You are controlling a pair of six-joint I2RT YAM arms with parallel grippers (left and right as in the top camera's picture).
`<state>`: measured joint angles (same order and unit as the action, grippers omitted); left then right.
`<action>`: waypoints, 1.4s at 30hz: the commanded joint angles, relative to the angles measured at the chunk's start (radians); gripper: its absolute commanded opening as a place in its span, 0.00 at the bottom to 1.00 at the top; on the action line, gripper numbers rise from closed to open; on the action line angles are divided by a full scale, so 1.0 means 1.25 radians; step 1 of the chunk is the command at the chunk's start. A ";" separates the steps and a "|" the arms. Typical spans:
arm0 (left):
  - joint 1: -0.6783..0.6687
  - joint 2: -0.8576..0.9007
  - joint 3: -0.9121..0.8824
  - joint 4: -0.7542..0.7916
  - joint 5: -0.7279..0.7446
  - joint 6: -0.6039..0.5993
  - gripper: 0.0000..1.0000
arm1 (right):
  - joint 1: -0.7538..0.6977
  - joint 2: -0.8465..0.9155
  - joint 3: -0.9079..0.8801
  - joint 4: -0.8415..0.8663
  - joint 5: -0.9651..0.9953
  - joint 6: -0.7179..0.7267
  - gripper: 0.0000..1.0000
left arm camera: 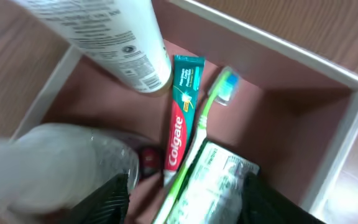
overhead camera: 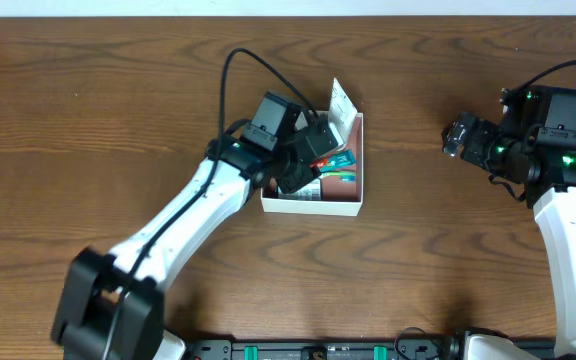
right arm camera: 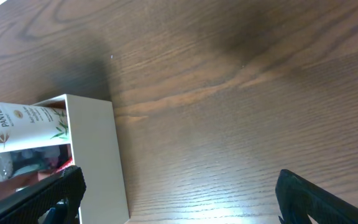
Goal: Pack container
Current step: 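Place the toothbrush into the box with the left gripper, then move the left gripper to the blue razor and grasp it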
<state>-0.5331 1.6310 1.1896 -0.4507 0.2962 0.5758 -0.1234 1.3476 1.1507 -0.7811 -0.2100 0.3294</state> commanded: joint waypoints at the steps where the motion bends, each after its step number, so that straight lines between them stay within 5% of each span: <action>1: 0.002 -0.089 0.005 -0.031 -0.001 -0.075 0.59 | -0.006 0.001 0.005 0.002 -0.004 0.005 0.99; 12: 0.121 -0.206 0.000 -0.255 -0.104 -0.168 0.60 | -0.006 0.001 0.005 0.002 -0.003 0.005 0.99; 22: 0.273 0.039 -0.017 -0.209 -0.110 -0.423 0.57 | -0.006 0.001 0.005 0.002 -0.003 0.005 0.99; 38: 0.293 0.229 -0.017 -0.143 -0.146 -0.438 0.50 | -0.006 0.001 0.005 0.002 -0.003 0.005 0.99; 42: 0.293 0.237 -0.017 -0.156 -0.145 -0.445 0.41 | -0.006 0.001 0.005 0.002 -0.004 0.005 0.99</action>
<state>-0.1711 1.9114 1.1732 -0.6338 0.1268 0.0322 -0.1234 1.3476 1.1507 -0.7811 -0.2096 0.3294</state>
